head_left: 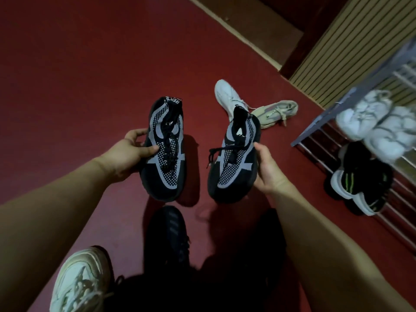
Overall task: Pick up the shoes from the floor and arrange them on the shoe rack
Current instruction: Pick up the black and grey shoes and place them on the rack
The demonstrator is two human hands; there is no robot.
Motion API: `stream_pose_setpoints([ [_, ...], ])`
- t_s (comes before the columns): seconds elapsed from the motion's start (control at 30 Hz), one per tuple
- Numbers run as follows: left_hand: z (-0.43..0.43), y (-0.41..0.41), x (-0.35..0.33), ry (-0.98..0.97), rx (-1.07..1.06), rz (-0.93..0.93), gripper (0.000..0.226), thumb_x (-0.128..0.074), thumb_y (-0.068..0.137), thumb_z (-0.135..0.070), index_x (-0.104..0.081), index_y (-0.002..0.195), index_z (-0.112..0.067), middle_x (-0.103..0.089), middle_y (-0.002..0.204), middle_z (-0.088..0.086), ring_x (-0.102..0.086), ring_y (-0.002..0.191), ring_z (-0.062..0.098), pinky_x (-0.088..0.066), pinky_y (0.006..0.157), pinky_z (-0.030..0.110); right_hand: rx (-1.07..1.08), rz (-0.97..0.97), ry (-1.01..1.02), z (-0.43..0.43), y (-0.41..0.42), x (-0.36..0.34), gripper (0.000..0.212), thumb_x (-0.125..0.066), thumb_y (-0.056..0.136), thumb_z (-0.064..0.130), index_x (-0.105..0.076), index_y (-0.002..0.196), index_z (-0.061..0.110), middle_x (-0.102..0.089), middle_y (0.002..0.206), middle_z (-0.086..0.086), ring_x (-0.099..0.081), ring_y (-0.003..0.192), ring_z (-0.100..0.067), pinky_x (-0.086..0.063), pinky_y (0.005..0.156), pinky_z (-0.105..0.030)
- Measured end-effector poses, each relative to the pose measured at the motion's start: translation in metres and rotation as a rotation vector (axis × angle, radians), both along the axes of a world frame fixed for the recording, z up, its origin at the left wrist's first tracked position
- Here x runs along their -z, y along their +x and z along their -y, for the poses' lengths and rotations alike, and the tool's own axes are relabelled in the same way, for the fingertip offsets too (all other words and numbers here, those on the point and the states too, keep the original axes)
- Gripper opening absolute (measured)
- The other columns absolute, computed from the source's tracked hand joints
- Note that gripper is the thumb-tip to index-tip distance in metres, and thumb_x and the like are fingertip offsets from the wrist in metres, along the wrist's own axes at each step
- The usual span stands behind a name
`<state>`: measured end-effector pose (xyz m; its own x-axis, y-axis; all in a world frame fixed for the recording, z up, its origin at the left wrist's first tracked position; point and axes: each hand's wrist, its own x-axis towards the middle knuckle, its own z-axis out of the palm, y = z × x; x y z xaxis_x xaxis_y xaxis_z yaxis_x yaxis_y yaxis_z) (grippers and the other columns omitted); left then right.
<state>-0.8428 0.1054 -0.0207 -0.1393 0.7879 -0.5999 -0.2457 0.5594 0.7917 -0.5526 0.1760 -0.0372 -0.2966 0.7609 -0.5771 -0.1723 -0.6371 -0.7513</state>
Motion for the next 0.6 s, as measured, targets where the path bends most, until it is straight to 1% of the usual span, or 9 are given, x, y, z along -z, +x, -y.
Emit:
stream_pose_setpoints([
  [0.07, -0.003, 0.015, -0.016, 0.034, 0.017, 0.048, 0.062, -0.055, 0.087, 0.005, -0.036, 0.139, -0.021, -0.061, 0.114, 0.008, -0.063, 0.095, 0.024, -0.050, 0.073, 0.035, 0.039, 0.088, 0.011, 0.008, 0.015, -0.008, 0.038, -0.042, 0.097, 0.032, -0.063, 0.116, 0.006, -0.071, 0.108, -0.011, -0.066, 0.102, -0.025, -0.052, 0.088, -0.035],
  [0.13, -0.004, 0.032, -0.034, 0.074, 0.047, 0.114, 0.064, -0.054, 0.085, 0.010, -0.038, 0.139, -0.020, -0.062, 0.114, 0.008, -0.063, 0.097, 0.024, -0.051, 0.074, 0.034, 0.069, 0.165, 0.039, 0.016, 0.030, -0.019, 0.037, -0.048, 0.096, 0.021, -0.055, 0.127, 0.003, -0.068, 0.111, -0.013, -0.066, 0.100, -0.025, -0.053, 0.088, -0.035],
  [0.23, -0.003, 0.056, -0.063, 0.108, 0.113, 0.183, 0.060, -0.051, 0.085, 0.012, -0.043, 0.134, -0.021, -0.068, 0.107, 0.004, -0.069, 0.089, 0.020, -0.056, 0.070, 0.032, 0.122, 0.197, 0.121, 0.032, 0.049, -0.042, 0.049, -0.056, 0.091, 0.010, -0.042, 0.137, 0.009, -0.065, 0.114, -0.011, -0.065, 0.100, -0.024, -0.050, 0.095, -0.040],
  [0.3, -0.001, 0.067, -0.078, 0.107, 0.167, 0.211, 0.057, -0.052, 0.085, 0.010, -0.045, 0.132, -0.021, -0.068, 0.108, 0.002, -0.071, 0.085, 0.017, -0.058, 0.068, 0.032, 0.171, 0.164, 0.133, 0.042, 0.061, -0.060, 0.055, -0.056, 0.088, 0.004, -0.039, 0.140, 0.009, -0.063, 0.115, -0.014, -0.063, 0.102, -0.028, -0.048, 0.097, -0.043],
  [0.37, -0.001, 0.077, -0.085, 0.113, 0.232, 0.248, 0.062, -0.055, 0.083, 0.007, -0.043, 0.137, -0.021, -0.067, 0.115, 0.000, -0.069, 0.092, 0.017, -0.058, 0.071, 0.035, 0.194, 0.074, 0.136, 0.050, 0.073, -0.074, 0.062, -0.057, 0.080, 0.001, -0.040, 0.139, 0.005, -0.058, 0.126, -0.023, -0.059, 0.108, -0.034, -0.048, 0.095, -0.042],
  [0.43, -0.007, 0.086, -0.089, 0.126, 0.316, 0.286, 0.065, -0.056, 0.082, 0.005, -0.042, 0.138, -0.025, -0.065, 0.117, -0.004, -0.067, 0.097, 0.017, -0.058, 0.068, 0.034, 0.238, -0.014, 0.161, 0.055, 0.082, -0.086, 0.071, -0.059, 0.071, 0.003, -0.042, 0.139, 0.006, -0.052, 0.133, -0.025, -0.055, 0.113, -0.036, -0.048, 0.095, -0.042],
  [0.53, -0.017, 0.101, -0.090, 0.162, 0.415, 0.319, 0.069, -0.056, 0.083, 0.004, -0.038, 0.141, -0.029, -0.065, 0.119, -0.003, -0.066, 0.101, 0.020, -0.058, 0.071, 0.037, 0.312, -0.045, 0.225, 0.068, 0.097, -0.101, 0.071, -0.054, 0.072, 0.000, -0.043, 0.140, 0.013, -0.053, 0.133, -0.022, -0.057, 0.112, -0.035, -0.050, 0.095, -0.044],
  [0.57, -0.019, 0.109, -0.092, 0.174, 0.436, 0.328, 0.068, -0.055, 0.083, 0.005, -0.038, 0.141, -0.028, -0.065, 0.117, -0.002, -0.067, 0.098, 0.020, -0.059, 0.071, 0.037, 0.343, -0.032, 0.246, 0.075, 0.103, -0.104, 0.070, -0.053, 0.073, -0.003, -0.043, 0.140, 0.014, -0.053, 0.132, -0.021, -0.058, 0.111, -0.034, -0.050, 0.094, -0.043],
  [0.6, -0.020, 0.116, -0.094, 0.175, 0.440, 0.344, 0.065, -0.054, 0.084, 0.006, -0.038, 0.140, -0.025, -0.066, 0.114, -0.001, -0.069, 0.092, 0.019, -0.059, 0.066, 0.036, 0.365, -0.011, 0.261, 0.083, 0.110, -0.108, 0.067, -0.050, 0.077, -0.005, -0.043, 0.140, 0.015, -0.055, 0.130, -0.020, -0.059, 0.108, -0.033, -0.051, 0.093, -0.042],
])
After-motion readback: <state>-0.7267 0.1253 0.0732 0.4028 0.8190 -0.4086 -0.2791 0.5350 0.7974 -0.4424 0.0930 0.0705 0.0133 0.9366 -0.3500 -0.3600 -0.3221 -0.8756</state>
